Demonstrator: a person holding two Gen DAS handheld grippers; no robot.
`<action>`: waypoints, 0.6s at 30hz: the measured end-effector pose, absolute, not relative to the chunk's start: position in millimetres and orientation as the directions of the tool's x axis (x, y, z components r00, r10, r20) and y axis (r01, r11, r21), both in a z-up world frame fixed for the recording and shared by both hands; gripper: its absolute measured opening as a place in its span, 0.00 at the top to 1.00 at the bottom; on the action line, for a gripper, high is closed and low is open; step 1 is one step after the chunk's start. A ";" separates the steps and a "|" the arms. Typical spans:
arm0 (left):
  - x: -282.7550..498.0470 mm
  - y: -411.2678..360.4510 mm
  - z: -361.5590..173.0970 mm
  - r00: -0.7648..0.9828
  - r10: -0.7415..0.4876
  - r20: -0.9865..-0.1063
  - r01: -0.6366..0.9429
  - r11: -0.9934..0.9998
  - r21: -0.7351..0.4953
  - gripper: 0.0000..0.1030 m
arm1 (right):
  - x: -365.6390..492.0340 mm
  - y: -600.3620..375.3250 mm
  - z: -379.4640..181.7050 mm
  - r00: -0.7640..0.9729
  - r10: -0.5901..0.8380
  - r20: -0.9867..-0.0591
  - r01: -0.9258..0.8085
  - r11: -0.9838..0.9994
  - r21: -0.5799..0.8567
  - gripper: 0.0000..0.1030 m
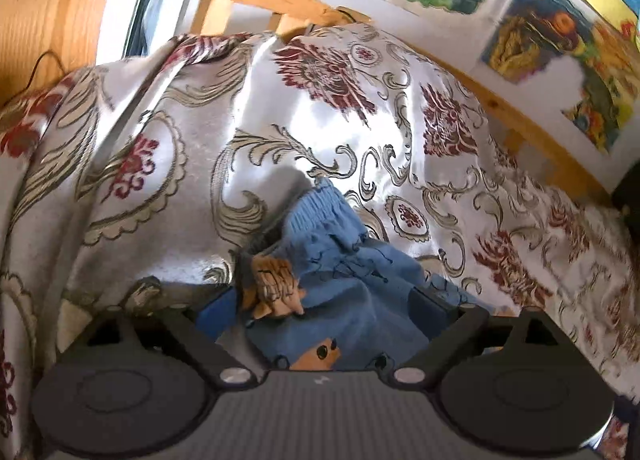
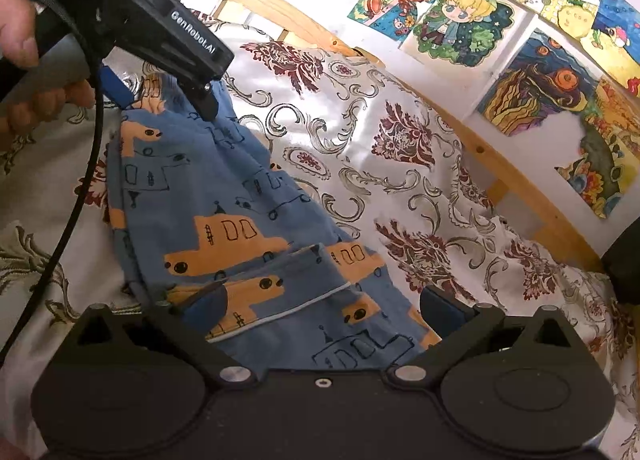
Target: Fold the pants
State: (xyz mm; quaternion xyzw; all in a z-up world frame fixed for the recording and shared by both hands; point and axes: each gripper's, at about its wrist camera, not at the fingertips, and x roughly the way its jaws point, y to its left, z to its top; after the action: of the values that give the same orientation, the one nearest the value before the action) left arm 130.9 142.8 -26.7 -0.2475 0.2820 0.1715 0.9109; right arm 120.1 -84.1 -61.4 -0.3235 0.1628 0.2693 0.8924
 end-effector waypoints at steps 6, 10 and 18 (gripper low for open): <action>128.1 155.2 -24.6 0.801 0.176 -0.572 -0.473 0.772 -0.425 0.10 | 122.4 -84.8 -62.3 0.796 0.375 -0.475 -0.590 0.656 -0.470 0.01; 128.4 160.4 -25.2 0.791 0.204 -0.577 -0.507 0.746 -0.431 0.26 | 123.1 -84.6 -62.9 0.796 0.376 -0.475 -0.591 0.656 -0.470 0.01; 127.3 171.1 -28.7 0.752 0.240 -0.614 -0.564 0.717 -0.410 0.73 | 123.6 -84.2 -63.4 0.795 0.375 -0.476 -0.590 0.658 -0.468 0.01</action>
State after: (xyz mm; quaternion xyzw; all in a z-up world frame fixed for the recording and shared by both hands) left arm 127.3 171.1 -28.7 -0.3001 0.2698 0.2268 0.8864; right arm 123.6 -84.2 -63.4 -0.3133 0.1717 0.2700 0.8941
